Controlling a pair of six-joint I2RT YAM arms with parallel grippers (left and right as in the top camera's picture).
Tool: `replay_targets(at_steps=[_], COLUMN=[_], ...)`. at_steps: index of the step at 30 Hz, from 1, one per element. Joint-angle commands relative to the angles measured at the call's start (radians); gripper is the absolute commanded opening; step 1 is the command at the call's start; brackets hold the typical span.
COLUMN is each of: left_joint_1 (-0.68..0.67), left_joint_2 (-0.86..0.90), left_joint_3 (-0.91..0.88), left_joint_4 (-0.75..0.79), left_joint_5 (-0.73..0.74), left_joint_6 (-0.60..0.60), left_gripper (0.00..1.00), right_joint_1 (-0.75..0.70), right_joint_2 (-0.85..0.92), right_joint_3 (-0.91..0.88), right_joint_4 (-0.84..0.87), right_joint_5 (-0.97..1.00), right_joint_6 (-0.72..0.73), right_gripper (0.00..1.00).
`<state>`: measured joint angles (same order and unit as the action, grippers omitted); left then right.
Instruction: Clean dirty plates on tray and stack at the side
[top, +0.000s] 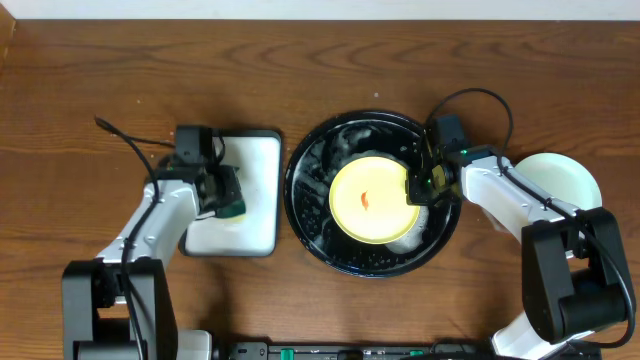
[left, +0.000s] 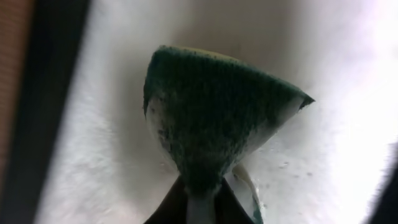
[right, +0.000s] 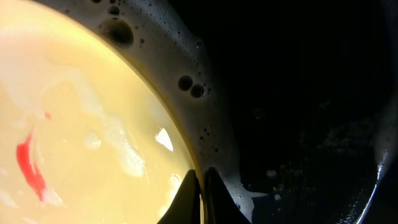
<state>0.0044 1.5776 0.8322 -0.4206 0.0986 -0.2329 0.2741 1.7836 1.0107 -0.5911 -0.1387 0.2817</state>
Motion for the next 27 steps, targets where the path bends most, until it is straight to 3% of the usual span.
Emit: replay_targets(at_steps=[1,12,22,27], left_joint_1=[-0.001,-0.001,-0.002,-0.016], left_joint_2=[0.007,0.090,0.021,-0.005], left_joint_3=[-0.067,-0.054,0.241,0.360], left_joint_4=[0.066,-0.019,-0.296,-0.333], left_joint_5=[0.022,0.108,0.143,0.332], left_joint_6=[0.010,-0.045,-0.030,-0.034], left_gripper=[0.08,0.08,0.08,0.08], right_joint_1=[-0.007,-0.007,-0.007,-0.007], right_joint_2=[-0.012,-0.012,-0.012,-0.012], right_joint_3=[-0.010,-0.010,-0.010,-0.010], right_joint_4=[-0.002,-0.002,0.005,0.014], right_joint_5=[0.037,0.037,0.037,0.037], right_joint_6=[0.010,0.010,0.010,0.010], right_gripper=[0.01,0.01,0.01,0.01])
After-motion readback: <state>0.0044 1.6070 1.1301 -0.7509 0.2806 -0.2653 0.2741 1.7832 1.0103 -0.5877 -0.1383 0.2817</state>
